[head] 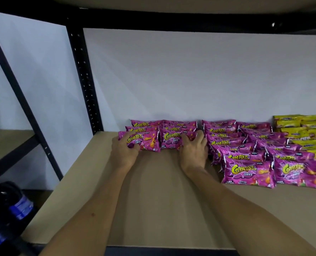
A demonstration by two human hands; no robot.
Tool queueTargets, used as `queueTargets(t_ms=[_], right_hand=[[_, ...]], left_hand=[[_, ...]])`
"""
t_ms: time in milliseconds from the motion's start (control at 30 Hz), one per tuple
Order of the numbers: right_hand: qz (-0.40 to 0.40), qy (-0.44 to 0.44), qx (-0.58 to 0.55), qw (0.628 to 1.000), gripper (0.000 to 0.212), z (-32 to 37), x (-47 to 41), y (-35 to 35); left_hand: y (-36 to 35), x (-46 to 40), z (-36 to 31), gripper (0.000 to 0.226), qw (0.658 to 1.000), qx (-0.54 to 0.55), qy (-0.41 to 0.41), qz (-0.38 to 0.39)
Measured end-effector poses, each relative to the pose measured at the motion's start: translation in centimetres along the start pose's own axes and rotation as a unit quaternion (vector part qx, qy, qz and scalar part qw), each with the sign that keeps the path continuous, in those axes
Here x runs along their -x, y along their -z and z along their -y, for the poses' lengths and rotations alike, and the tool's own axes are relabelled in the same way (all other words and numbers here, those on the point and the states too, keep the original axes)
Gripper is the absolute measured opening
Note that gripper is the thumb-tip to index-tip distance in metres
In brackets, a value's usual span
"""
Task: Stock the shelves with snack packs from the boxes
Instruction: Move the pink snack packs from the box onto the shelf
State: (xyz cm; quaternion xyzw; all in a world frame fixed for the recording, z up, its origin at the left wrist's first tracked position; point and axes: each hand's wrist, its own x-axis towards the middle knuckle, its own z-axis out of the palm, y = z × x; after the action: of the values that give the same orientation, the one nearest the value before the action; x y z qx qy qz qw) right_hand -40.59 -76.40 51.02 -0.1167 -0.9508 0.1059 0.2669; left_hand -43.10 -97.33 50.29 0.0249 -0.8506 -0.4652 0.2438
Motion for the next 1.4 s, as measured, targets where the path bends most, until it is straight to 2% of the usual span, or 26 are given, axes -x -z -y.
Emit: queueTargets(t_ms=[67, 167, 367, 533, 767, 933, 1067, 1133, 1267, 1333, 1400], right_hand=[[-0.009, 0.01, 0.005, 1.0, 0.037, 0.1, -0.4, 0.3], [0.049, 0.009, -0.027, 0.998, 0.038, 0.3, -0.8, 0.7], [0.052, 0.017, -0.079, 0.995, 0.04, -0.1, -0.2, 0.9], [0.06, 0.066, -0.046, 0.995, 0.038, -0.4, 1.7, 1.5], [0.077, 0.134, -0.049, 0.987, 0.027, -1.5, 5.3, 5.2], [0.078, 0.176, -0.07, 0.979, 0.023, -3.9, 8.8, 8.3], [0.096, 0.201, -0.095, 0.97, 0.021, -6.8, 12.2, 9.9], [0.055, 0.232, -0.126, 0.963, 0.024, -8.5, 14.1, 10.7], [-0.084, 0.316, -0.144, 0.934, 0.031, -11.8, 17.9, 11.7], [-0.087, 0.359, -0.127, 0.92, 0.046, -13.7, 19.2, 11.8], [-0.069, 0.39, -0.134, 0.908, 0.052, -15.9, 20.3, 11.6]], left_hand=[[0.2, -0.4, -0.4, 0.047, 1.0, 0.005, -0.005, -0.002], [0.5, -0.6, -0.5, 0.047, 1.0, 0.004, -0.018, -0.001], [0.3, 0.1, -0.4, 0.052, 1.0, -0.009, -0.014, -0.026], [1.2, 2.8, -0.1, 0.048, 0.999, -0.04, 0.006, -0.034], [3.3, 7.8, -3.4, 0.034, 0.99, -0.12, 0.017, 0.07], [4.0, 13.1, -6.4, 0.024, 0.97, -0.195, -0.064, 0.133], [3.8, 17.9, -7.1, 0.02, 0.96, -0.235, -0.126, 0.09], [3.4, 20.1, -7.9, 0.023, 0.953, -0.248, -0.171, 0.044], [2.0, 24.4, -9.8, 0.034, 0.932, -0.261, -0.246, -0.048], [1.0, 26.3, -10.2, 0.041, 0.92, -0.283, -0.265, -0.06], [-0.2, 28.5, -9.9, 0.06, 0.913, -0.313, -0.257, -0.052]])
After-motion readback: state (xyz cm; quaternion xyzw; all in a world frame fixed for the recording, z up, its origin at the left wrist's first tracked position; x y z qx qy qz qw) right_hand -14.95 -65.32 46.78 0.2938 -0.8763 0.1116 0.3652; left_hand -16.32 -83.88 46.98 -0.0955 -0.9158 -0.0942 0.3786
